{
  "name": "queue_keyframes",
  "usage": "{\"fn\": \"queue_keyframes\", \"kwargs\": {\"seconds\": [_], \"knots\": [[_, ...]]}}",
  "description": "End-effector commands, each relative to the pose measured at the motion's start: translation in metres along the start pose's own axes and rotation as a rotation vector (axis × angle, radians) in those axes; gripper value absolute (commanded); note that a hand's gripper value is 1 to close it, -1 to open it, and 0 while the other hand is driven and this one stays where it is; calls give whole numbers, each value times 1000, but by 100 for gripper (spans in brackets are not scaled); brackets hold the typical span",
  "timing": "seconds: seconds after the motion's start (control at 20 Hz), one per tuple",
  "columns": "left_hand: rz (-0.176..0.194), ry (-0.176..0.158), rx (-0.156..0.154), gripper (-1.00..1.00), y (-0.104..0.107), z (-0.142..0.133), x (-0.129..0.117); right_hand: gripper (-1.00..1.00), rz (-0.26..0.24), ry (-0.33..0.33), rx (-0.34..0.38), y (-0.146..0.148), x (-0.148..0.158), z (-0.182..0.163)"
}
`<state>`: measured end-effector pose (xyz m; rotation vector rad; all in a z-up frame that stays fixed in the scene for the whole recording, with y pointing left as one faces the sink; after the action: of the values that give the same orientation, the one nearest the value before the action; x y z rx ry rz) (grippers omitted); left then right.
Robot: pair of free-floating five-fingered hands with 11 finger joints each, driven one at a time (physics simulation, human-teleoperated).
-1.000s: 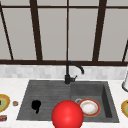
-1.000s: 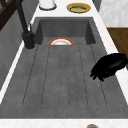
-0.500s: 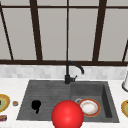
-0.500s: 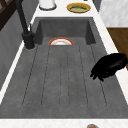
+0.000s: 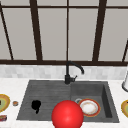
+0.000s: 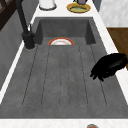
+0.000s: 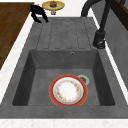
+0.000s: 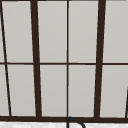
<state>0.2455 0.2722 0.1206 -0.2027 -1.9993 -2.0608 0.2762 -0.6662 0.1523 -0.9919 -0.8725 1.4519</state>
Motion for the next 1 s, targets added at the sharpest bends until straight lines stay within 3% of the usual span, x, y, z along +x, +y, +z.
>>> {"fn": "queue_keyframes", "kwargs": {"seconds": [0.0,0.15,0.2,0.4,0.6,0.65,0.7,0.95], "knots": [[0,0,0,0,0,0,0,100,10,-43,-7,19,-18,-13],[0,0,0,0,0,0,0,100,29,-49,-1,26,-39,-21],[0,0,0,0,0,0,0,100,8,-39,3,25,-48,-24],[0,0,0,0,0,0,0,100,-101,-57,127,9,-41,-46],[0,0,0,0,0,0,0,100,-105,-64,270,-3,-41,-56],[0,0,0,0,0,0,0,-100,-105,-65,281,-5,-41,-54],[0,0,0,0,0,0,0,-100,-113,-57,323,-6,-43,-54],[0,0,0,0,0,0,0,-100,-77,-32,351,-42,-47,-38]]}}
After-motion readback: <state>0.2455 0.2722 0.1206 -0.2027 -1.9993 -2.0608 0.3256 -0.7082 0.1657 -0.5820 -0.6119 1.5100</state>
